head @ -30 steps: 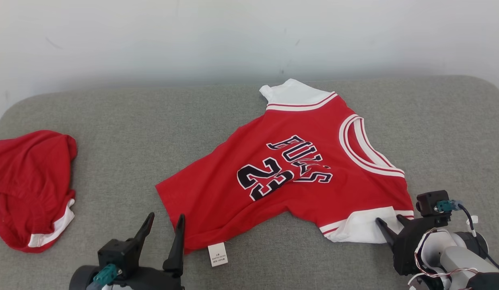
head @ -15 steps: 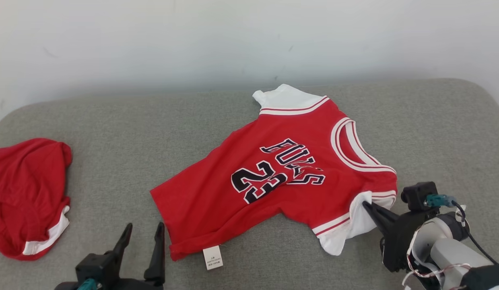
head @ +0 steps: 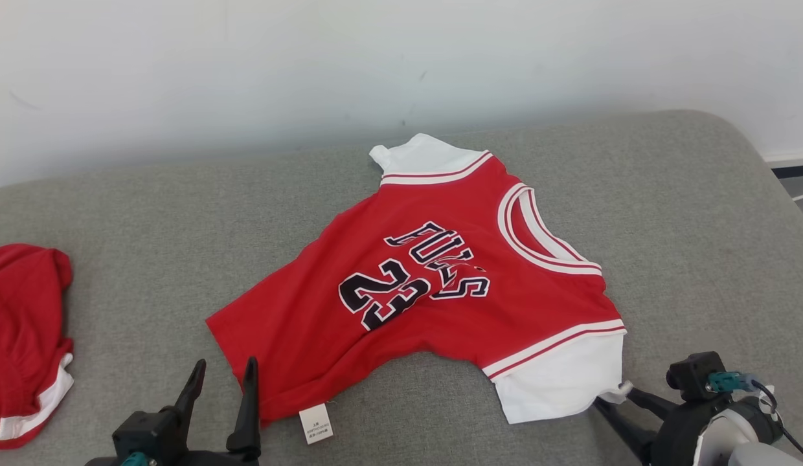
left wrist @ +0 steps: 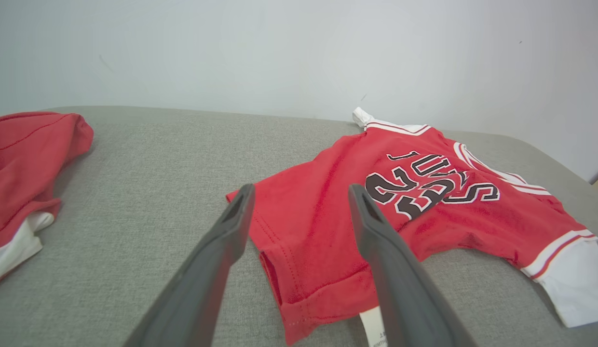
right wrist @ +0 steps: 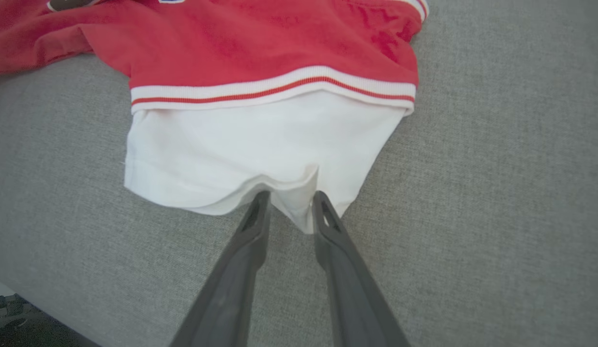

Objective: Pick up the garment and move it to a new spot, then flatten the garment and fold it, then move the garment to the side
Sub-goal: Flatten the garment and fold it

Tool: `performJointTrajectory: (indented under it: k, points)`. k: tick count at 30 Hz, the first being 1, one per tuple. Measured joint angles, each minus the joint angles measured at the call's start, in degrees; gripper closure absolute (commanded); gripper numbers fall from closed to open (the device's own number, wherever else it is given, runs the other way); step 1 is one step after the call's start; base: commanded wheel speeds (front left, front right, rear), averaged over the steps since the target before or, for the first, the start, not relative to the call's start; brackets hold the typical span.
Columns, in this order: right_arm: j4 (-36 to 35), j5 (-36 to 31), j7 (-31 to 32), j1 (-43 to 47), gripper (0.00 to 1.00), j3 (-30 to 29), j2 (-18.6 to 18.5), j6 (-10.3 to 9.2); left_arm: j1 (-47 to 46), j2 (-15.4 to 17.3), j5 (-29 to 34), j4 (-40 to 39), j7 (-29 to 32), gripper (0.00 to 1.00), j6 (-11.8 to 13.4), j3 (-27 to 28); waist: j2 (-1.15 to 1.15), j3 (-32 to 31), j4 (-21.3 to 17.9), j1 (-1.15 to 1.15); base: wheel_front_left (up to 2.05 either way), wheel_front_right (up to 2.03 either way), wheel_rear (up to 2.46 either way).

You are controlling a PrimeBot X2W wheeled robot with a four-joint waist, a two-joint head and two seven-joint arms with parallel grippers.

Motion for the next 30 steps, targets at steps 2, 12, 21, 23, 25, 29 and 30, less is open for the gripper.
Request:
performJointTrajectory:
  k: [2, 12, 21, 23, 25, 29, 30]
  points:
    - [-1.87, 2.02, 0.09, 0.95, 0.00, 0.10, -0.90, 0.00, 0.00, -0.21, 0.00, -0.05, 0.32, 0.00, 0.00, 0.05, 0.00, 0.23, -0.30, 0.00, 0.00, 0.00, 0.00]
    - [-10.05, 13.43, 0.42, 3.65, 0.00, -4.20, -4.11, 0.00, -0.10, -0.36, 0.14, -0.52, 0.88, 0.00, 0.00, 0.34, 0.00, 0.71, -1.00, 0.01, 0.00, 0.00, 0.00]
    - [-10.63, 13.43, 0.70, 4.32, 0.00, -5.71, -6.22, -1.46, -0.27, -0.79, 0.62, -0.14, 2.46, 0.00, 0.00, -0.75, 0.00, 1.40, -0.43, 0.01, 0.00, 0.00, 0.00]
    - [-9.99, 12.27, 0.79, 4.30, 0.00, -5.47, -6.30, -2.92, -0.31, -0.74, 0.92, 0.85, 3.60, 0.00, 0.00, -1.36, 0.00, 1.59, -0.23, 0.00, 0.00, 0.00, 0.00]
    - [-9.94, 11.54, 1.29, 4.09, 0.00, -4.90, -6.23, -3.54, -0.13, -0.63, 1.14, 2.30, 4.67, 0.00, -0.04, -2.13, 0.00, 1.77, -0.09, 0.01, 0.00, 0.00, 0.00]
    - [-10.17, 11.13, 2.09, 4.02, 0.00, -4.20, -5.45, -5.11, -0.15, -0.63, 2.25, 4.30, 6.46, 0.00, -0.03, -2.60, 0.00, 2.16, 0.00, 0.01, 0.00, 0.00, 0.00]
    - [-10.16, 11.13, 2.30, 4.00, 0.00, -4.10, -5.33, -5.49, -0.16, -0.60, 2.24, 4.72, 6.88, 0.00, -0.03, -2.53, 0.00, 2.23, 0.02, 0.01, 0.00, 0.00, 0.00]
